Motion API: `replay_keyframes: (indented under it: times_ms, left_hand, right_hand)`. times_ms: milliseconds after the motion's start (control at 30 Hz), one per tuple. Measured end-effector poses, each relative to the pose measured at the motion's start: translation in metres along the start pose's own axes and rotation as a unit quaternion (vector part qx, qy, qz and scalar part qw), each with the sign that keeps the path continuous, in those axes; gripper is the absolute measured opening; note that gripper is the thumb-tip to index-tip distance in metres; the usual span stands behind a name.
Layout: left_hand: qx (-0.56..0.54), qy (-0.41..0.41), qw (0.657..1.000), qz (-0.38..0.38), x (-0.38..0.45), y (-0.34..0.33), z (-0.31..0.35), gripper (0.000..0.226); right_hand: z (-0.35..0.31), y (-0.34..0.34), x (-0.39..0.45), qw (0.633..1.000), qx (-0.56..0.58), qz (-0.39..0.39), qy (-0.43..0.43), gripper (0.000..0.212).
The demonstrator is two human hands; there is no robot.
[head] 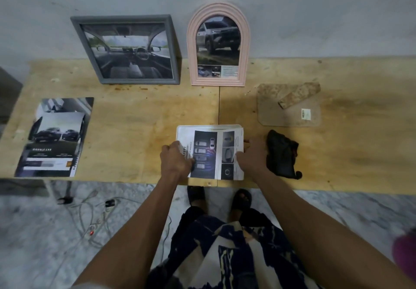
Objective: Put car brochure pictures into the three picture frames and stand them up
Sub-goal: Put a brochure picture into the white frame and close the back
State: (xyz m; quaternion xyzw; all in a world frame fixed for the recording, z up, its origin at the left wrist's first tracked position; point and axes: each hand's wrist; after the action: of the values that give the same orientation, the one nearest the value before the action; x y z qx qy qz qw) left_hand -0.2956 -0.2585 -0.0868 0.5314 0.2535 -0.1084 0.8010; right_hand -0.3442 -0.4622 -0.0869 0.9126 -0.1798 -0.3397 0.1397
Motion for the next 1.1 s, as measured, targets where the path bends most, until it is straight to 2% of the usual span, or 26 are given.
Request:
replay_keyframes:
  times_ms: [133, 333, 433, 567, 667, 900, 1100]
  left_hand:
    - [0.047, -0.029, 0.998, -0.023, 0.005, -0.002, -0.008, 0.077]
    - [0.044, -0.058, 0.997, -0.018, 0.013, -0.003, -0.015, 0.073]
    - [0.046, -0.079, 0.996, -0.023, 0.016, -0.004, -0.021, 0.074]
    - [0.058, -0.096, 0.993, -0.037, 0.019, -0.005, -0.025, 0.083]
    - [0.073, -0.107, 0.991, -0.042, 0.020, -0.005, -0.027, 0.084]
    - [0.078, -0.120, 0.988, -0.050, 0.026, -0.001, -0.030, 0.086]
    - [0.071, -0.132, 0.987, -0.059, 0.029, 0.001, -0.033, 0.094]
  right_hand:
    - [0.000, -0.004, 0.003, 0.999, -0.039, 0.030, 0.018, 0.033]
    - [-0.002, -0.015, 0.010, 0.992, -0.100, 0.061, 0.044, 0.030]
    - [0.001, -0.020, 0.013, 0.989, -0.129, 0.053, 0.044, 0.026]
    - [0.001, -0.027, 0.009, 0.975, -0.208, 0.053, 0.047, 0.042]
    - [0.005, -0.030, 0.005, 0.964, -0.254, 0.020, 0.072, 0.055]
    - [0.009, -0.033, 0.004, 0.967, -0.244, 0.012, 0.071, 0.054]
    - [0.007, -0.033, 0.005, 0.966, -0.255, 0.011, 0.046, 0.066]
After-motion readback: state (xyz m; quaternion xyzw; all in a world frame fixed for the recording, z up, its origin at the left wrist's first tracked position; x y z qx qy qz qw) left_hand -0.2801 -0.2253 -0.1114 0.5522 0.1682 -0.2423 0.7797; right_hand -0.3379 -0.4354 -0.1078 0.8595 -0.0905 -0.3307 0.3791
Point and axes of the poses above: each hand's wrist, its own x-axis towards the middle knuckle, its own y-axis out of the back of the hand, z = x × y, and after that the axes turned 8 degrees about x, right-handed
